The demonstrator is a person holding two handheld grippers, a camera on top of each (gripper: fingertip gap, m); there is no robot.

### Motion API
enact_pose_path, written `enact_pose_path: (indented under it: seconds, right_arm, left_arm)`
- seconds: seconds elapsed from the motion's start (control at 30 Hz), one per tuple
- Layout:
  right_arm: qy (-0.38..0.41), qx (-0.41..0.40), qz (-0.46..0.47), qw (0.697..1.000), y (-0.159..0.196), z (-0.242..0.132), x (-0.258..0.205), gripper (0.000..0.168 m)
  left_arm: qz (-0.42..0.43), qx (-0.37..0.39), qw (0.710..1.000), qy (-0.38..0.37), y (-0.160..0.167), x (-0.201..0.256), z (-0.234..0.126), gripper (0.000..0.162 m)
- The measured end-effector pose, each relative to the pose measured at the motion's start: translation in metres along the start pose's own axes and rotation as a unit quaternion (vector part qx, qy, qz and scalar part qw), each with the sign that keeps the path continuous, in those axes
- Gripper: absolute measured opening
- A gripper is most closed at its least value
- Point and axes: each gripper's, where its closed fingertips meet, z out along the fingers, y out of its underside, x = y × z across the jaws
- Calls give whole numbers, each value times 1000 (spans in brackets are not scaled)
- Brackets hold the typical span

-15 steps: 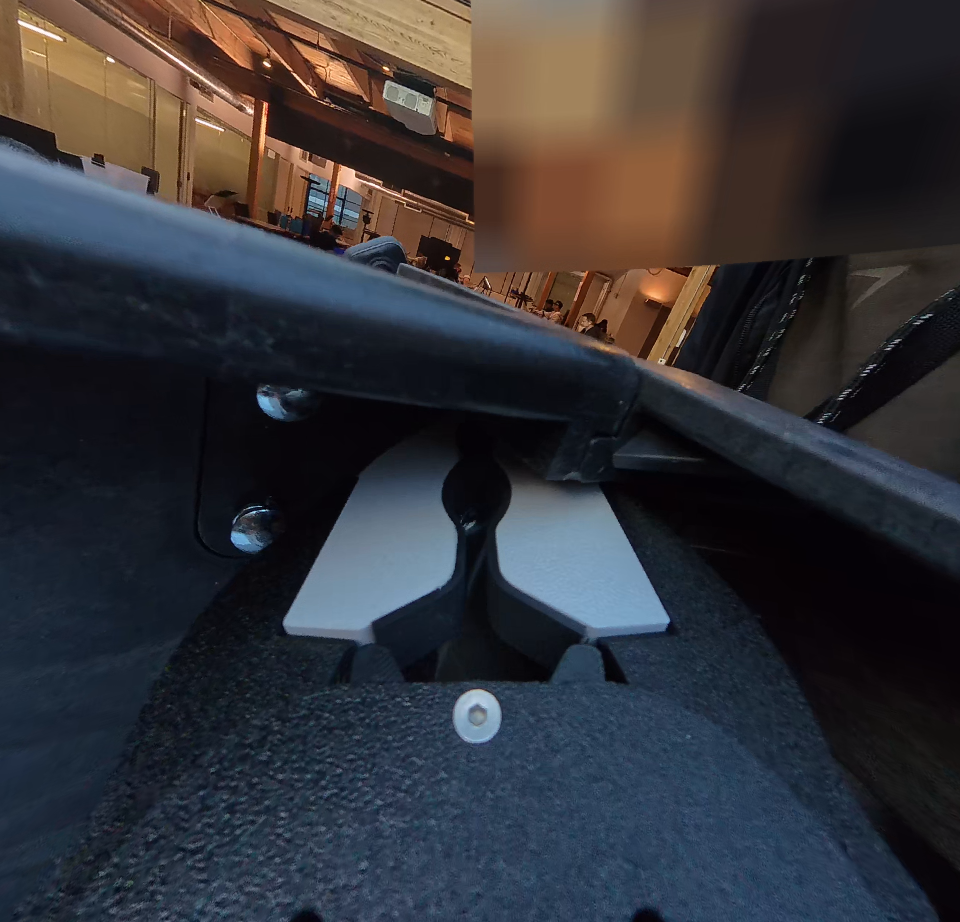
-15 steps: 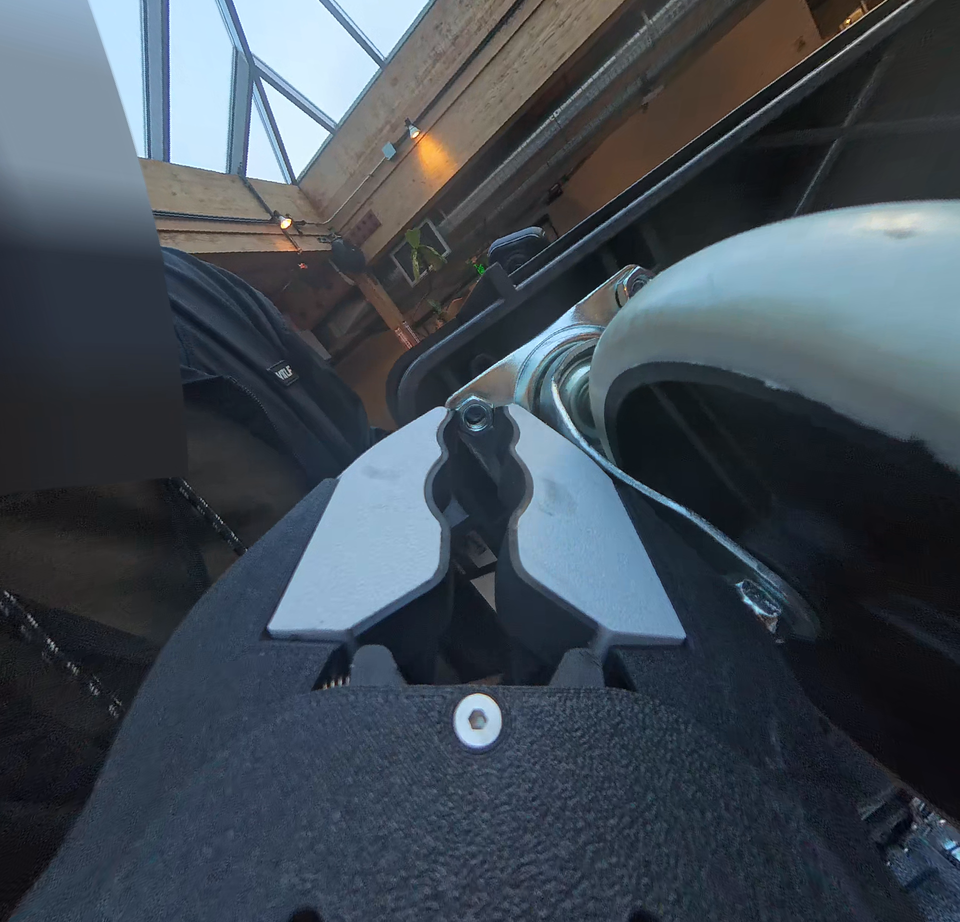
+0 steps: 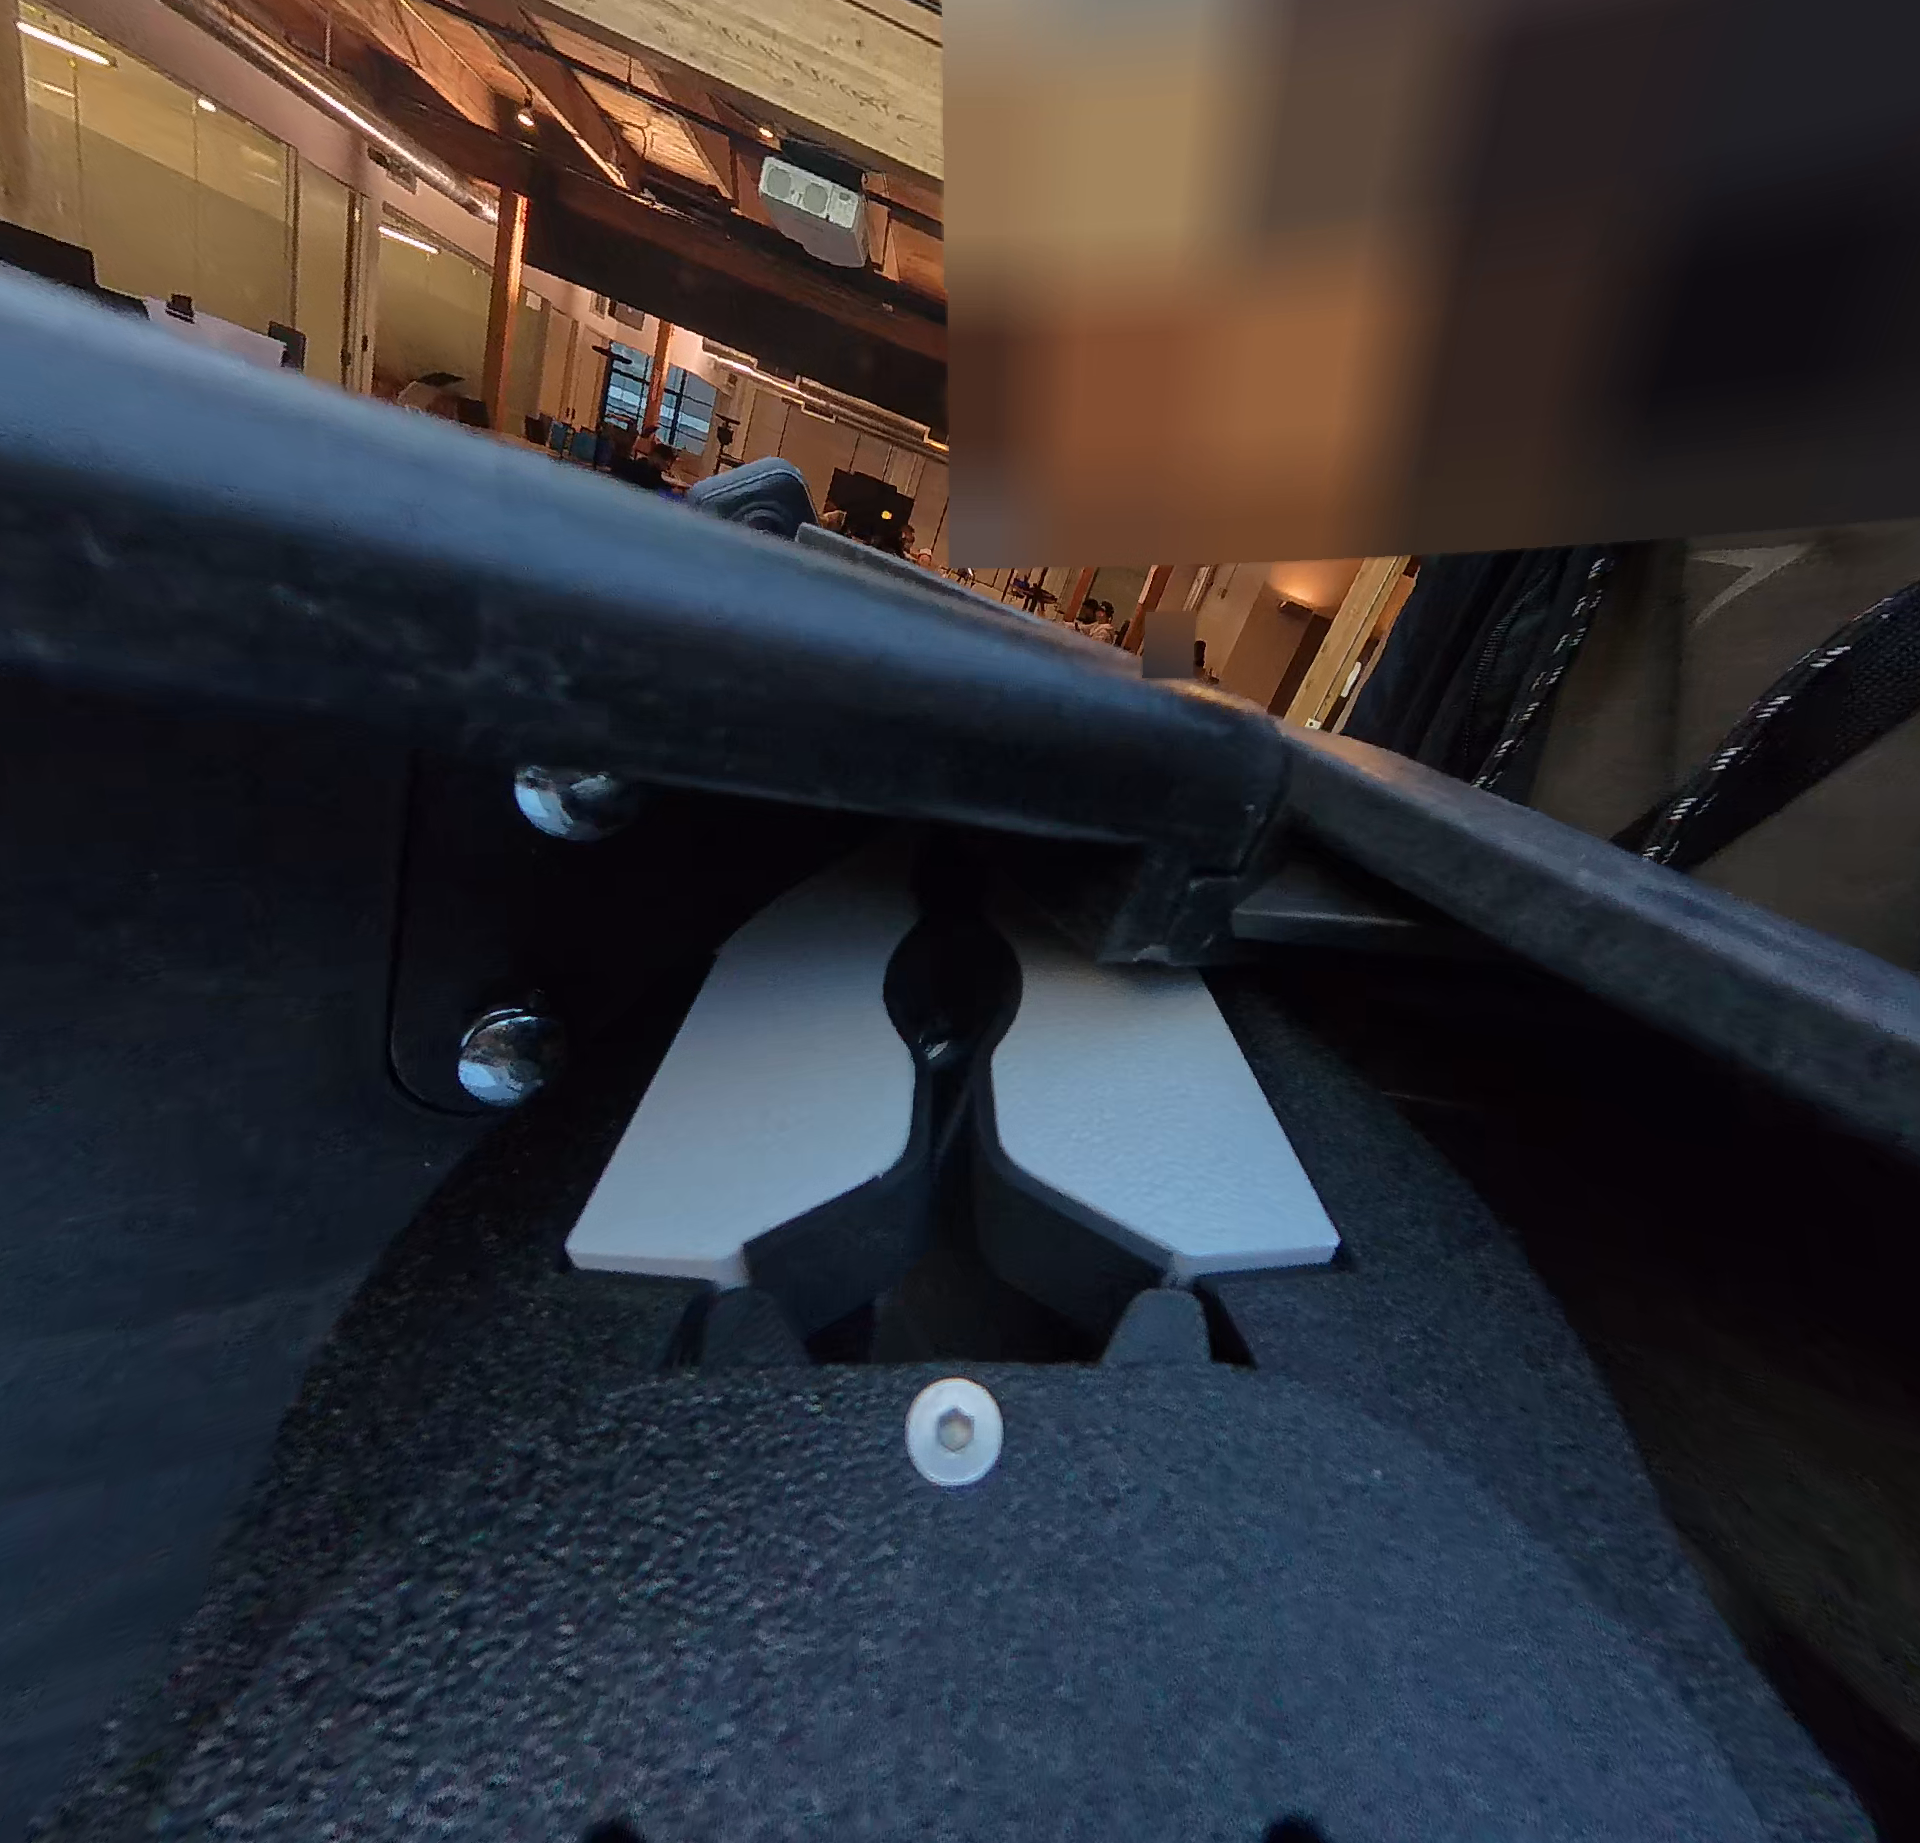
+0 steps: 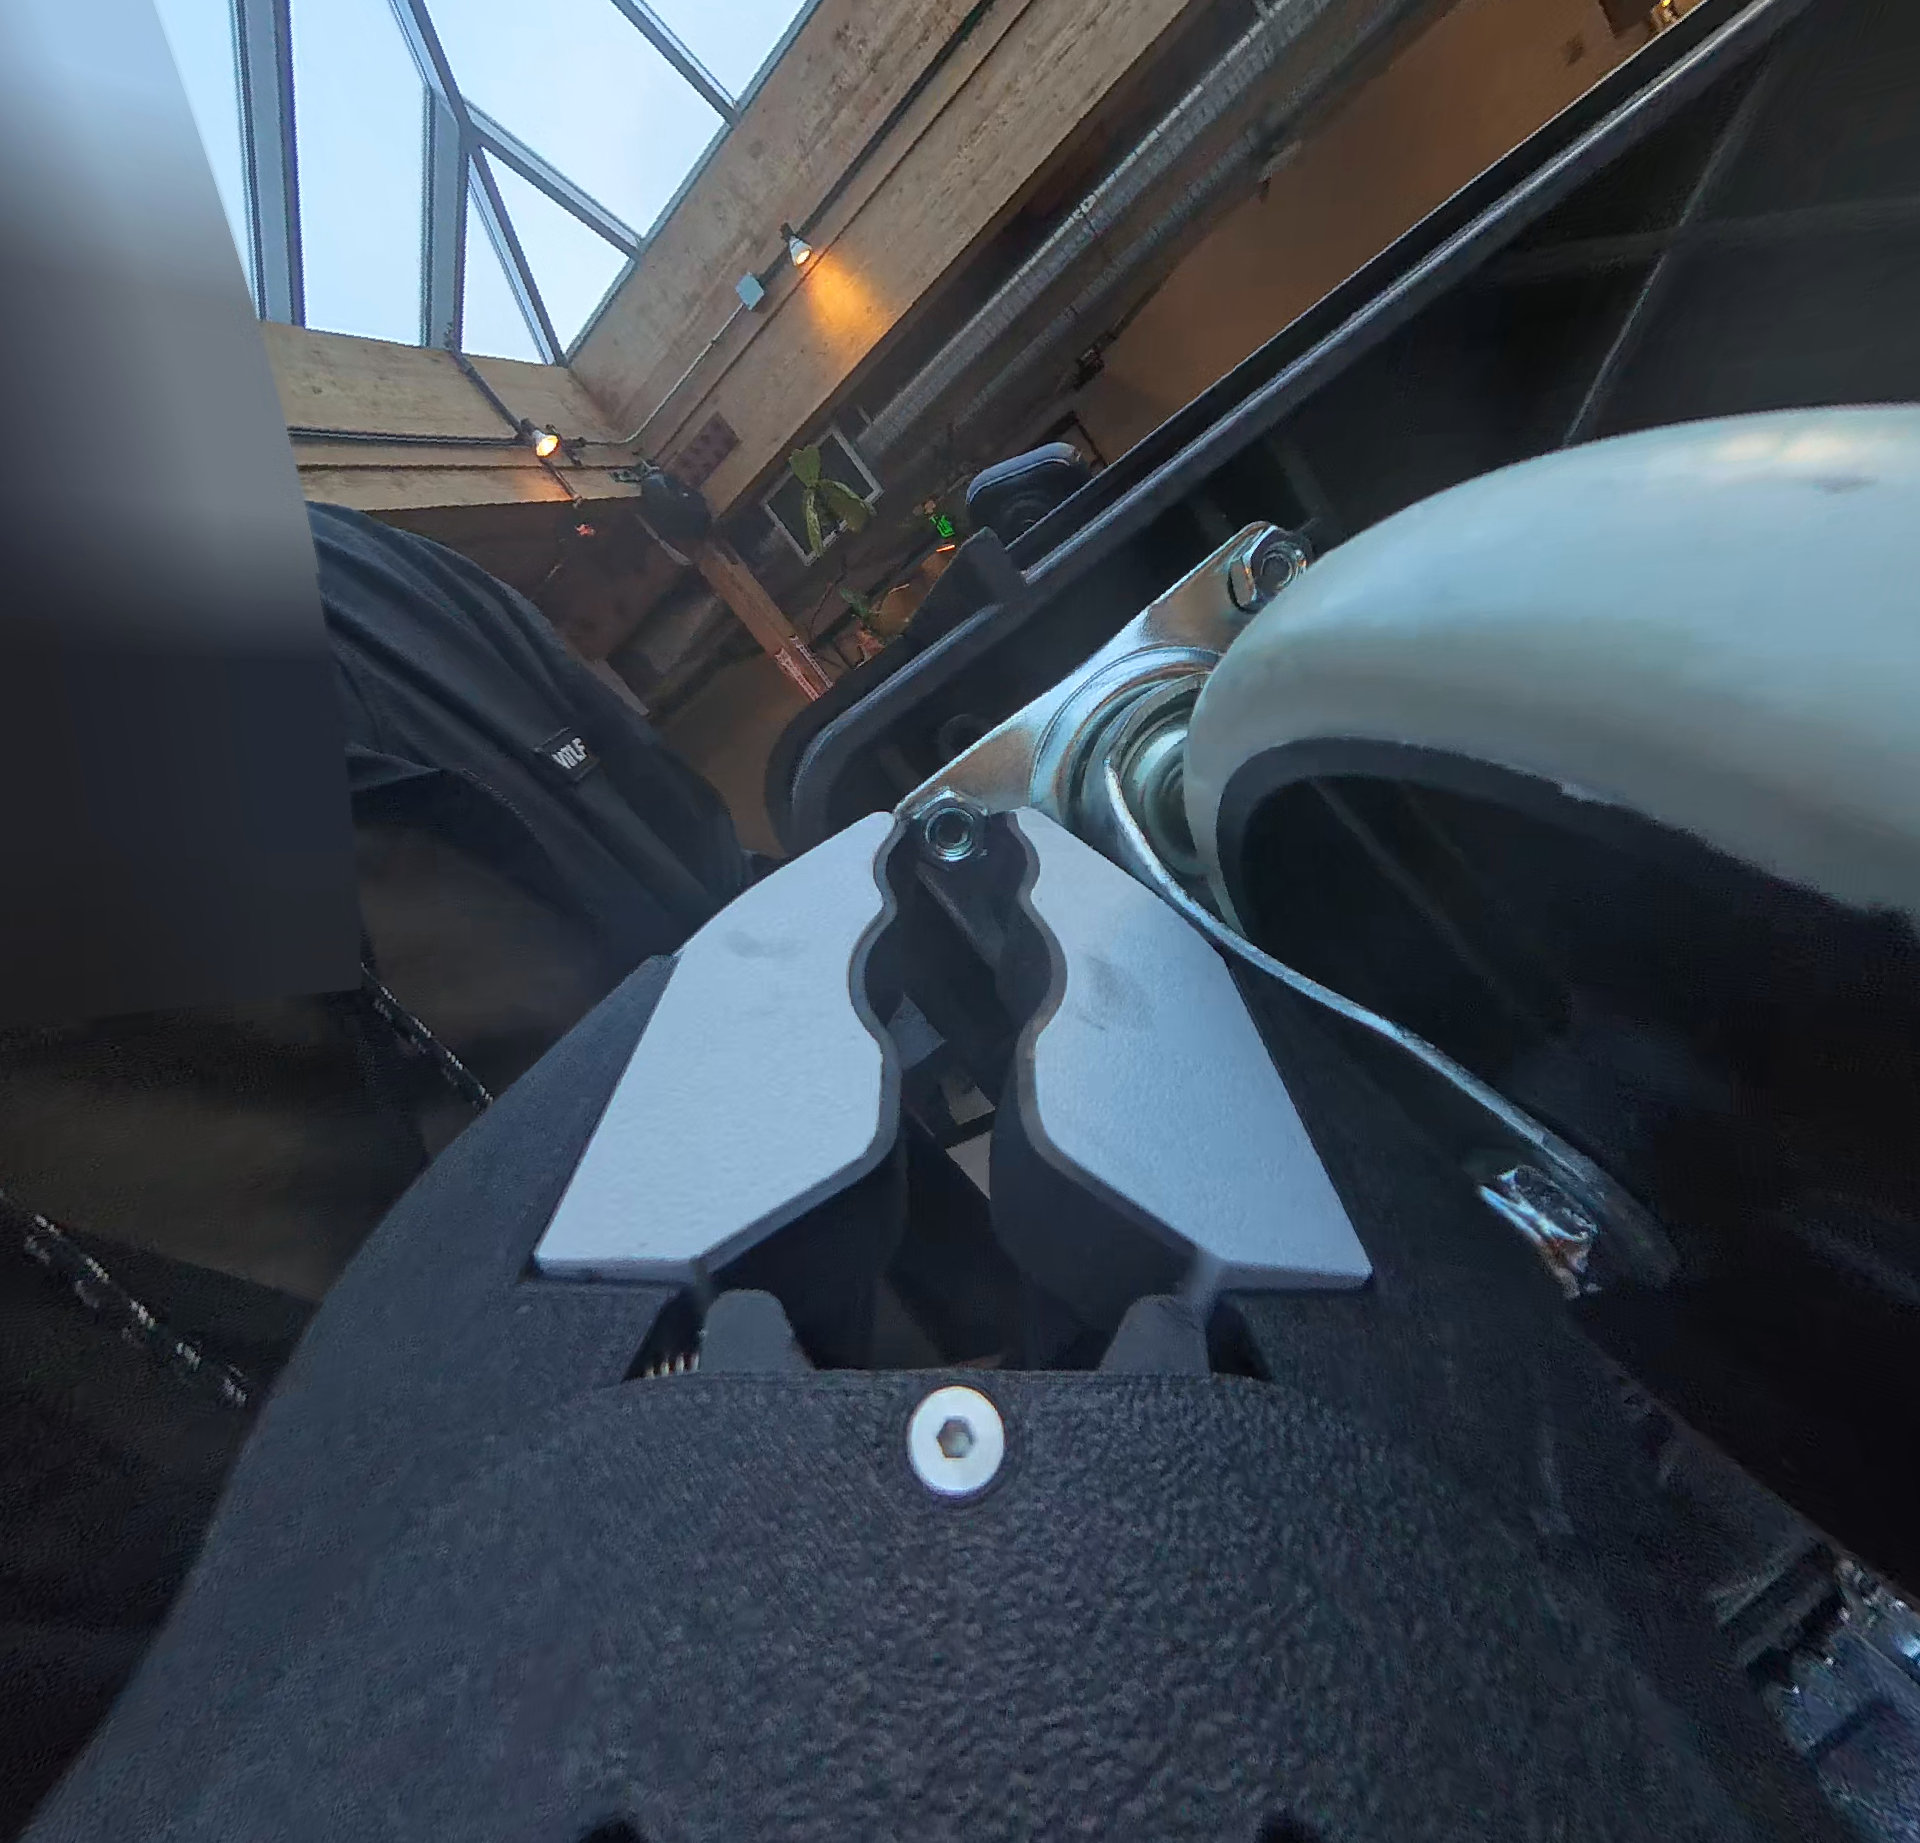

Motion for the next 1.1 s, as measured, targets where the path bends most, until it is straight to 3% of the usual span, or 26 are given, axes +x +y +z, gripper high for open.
enact_pose_path:
  seconds: [0.67, 0.87, 1.1]
  right_arm:
    - [-18, 46, 59, 997, 0, 1, 0, 18]
    - [-22, 51, 62, 997, 0, 1, 0, 18]
    - [-23, 51, 61, 997, 0, 1, 0, 17]
  left_arm:
    - [-9, -10, 1000, -19, 5, 0, -2, 0]
    - [-16, 2, 993, -116, 10, -11, -36, 0]
    - [-32, -55, 947, -315, 63, 2, -102, 1]
